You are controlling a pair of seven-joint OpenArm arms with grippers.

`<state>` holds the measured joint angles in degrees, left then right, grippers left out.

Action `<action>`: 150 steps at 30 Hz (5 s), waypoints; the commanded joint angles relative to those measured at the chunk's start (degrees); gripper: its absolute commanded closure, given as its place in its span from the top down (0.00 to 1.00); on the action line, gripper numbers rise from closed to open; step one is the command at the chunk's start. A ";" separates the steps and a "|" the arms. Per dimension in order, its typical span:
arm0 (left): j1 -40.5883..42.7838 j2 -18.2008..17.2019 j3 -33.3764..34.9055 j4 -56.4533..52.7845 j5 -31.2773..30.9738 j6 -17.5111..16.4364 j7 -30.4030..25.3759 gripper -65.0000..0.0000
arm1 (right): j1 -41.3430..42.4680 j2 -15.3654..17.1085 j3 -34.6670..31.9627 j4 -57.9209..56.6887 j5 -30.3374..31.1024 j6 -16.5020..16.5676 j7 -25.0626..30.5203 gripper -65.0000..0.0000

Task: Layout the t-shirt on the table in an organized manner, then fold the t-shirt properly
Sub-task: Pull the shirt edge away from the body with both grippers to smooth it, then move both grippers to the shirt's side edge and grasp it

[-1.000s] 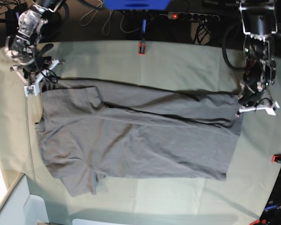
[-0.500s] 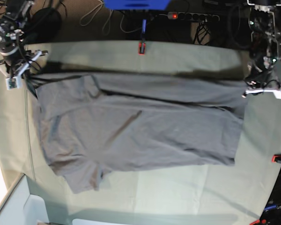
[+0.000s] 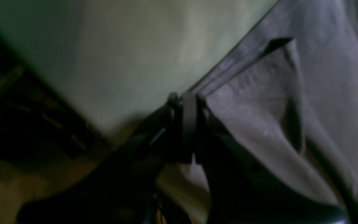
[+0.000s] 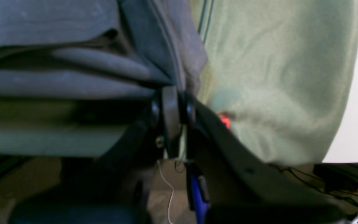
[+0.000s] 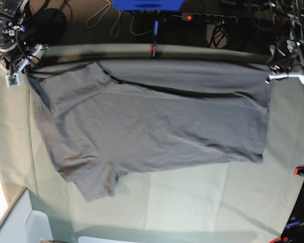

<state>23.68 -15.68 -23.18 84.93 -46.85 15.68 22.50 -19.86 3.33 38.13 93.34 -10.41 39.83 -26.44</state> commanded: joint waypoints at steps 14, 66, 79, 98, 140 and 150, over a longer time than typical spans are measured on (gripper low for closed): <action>-4.56 -1.15 -4.56 8.39 0.56 0.01 7.61 0.00 | 2.58 0.75 0.60 7.36 -2.46 0.17 1.16 0.00; -32.96 2.36 -3.50 -14.29 9.00 -0.08 7.17 0.56 | 20.25 0.40 4.46 -1.52 -4.57 0.17 0.63 0.53; -53.79 2.45 10.92 -53.85 26.59 -8.08 -14.02 0.56 | 30.71 0.75 0.51 -14.61 -13.89 0.17 1.07 0.53; -53.53 -0.10 11.18 -62.55 34.32 -8.61 -18.15 0.54 | 44.69 6.21 -3.01 -40.64 -13.80 0.17 6.52 0.53; -50.54 1.40 11.18 -62.90 34.76 -13.88 -17.97 0.27 | 50.67 11.48 -7.23 -70.79 -13.72 -14.21 33.07 0.53; -50.10 2.54 11.18 -62.29 34.76 -13.88 -17.97 0.26 | 51.73 10.43 -7.23 -70.88 -13.72 -14.21 33.07 0.20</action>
<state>-26.52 -13.43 -12.12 22.87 -12.40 2.33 0.36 30.44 12.91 30.94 21.82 -24.47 26.02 5.82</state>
